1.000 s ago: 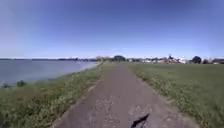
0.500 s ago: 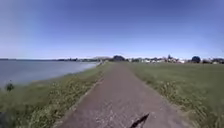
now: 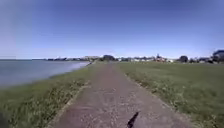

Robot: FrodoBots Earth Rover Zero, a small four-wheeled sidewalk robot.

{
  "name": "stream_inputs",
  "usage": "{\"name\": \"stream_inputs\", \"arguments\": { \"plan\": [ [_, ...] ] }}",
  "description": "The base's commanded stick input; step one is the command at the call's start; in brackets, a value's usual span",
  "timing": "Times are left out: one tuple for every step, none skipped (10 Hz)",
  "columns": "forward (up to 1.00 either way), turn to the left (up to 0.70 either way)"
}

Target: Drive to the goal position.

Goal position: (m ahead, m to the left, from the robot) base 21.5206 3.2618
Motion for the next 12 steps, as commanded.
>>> {"name": "stream_inputs", "arguments": {
  "plan": [
    [0.7,0.0],
    [0.7,0.0],
    [0.7,0.0],
    [0.7,0.0],
    [0.7,0.0],
    [0.7,0.0],
    [0.7,0.17],
    [0.7,0.0],
    [0.7,0.0],
    [0.7,0.0],
    [0.7,0.0],
    [0.7,0.0]
  ]
}}
